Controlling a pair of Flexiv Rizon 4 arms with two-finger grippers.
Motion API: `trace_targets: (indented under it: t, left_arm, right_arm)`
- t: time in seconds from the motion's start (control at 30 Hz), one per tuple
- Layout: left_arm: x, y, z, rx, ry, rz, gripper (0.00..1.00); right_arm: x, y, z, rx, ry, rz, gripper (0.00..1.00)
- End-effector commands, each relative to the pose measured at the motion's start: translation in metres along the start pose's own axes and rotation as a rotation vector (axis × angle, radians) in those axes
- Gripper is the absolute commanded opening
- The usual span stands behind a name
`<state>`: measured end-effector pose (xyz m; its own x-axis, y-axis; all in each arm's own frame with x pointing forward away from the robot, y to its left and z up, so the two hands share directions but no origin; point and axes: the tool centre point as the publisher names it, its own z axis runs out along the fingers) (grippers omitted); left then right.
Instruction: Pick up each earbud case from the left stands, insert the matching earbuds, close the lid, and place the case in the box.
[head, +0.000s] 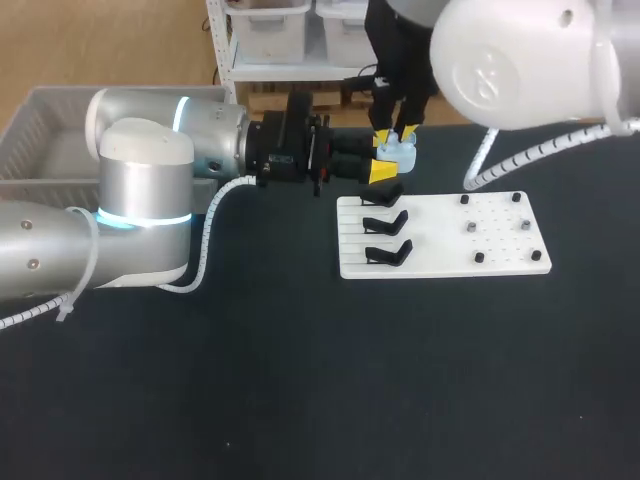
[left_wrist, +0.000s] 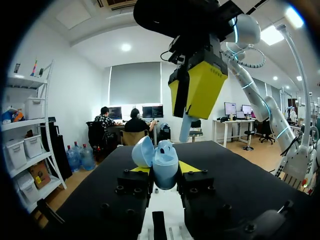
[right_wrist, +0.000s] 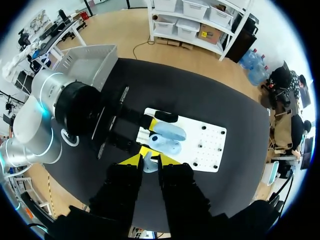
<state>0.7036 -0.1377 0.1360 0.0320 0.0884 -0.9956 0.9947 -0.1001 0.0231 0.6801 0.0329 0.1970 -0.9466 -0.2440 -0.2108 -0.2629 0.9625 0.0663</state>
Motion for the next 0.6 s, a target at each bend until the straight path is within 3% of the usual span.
trace_targets:
  t: [0.03, 0.6]
  left_arm:
    - [0.0, 0.0, 0.0, 0.0, 0.001, 0.0, 0.0]
    - [0.0, 0.0, 0.0, 0.0, 0.001, 0.0, 0.0]
  right_arm:
    - [-0.006, 0.001, 0.005, 0.01, 0.01, 0.003, 0.0]
    - [-0.015, -0.006, 0.017, 0.03, 0.028, 0.026, 0.0]
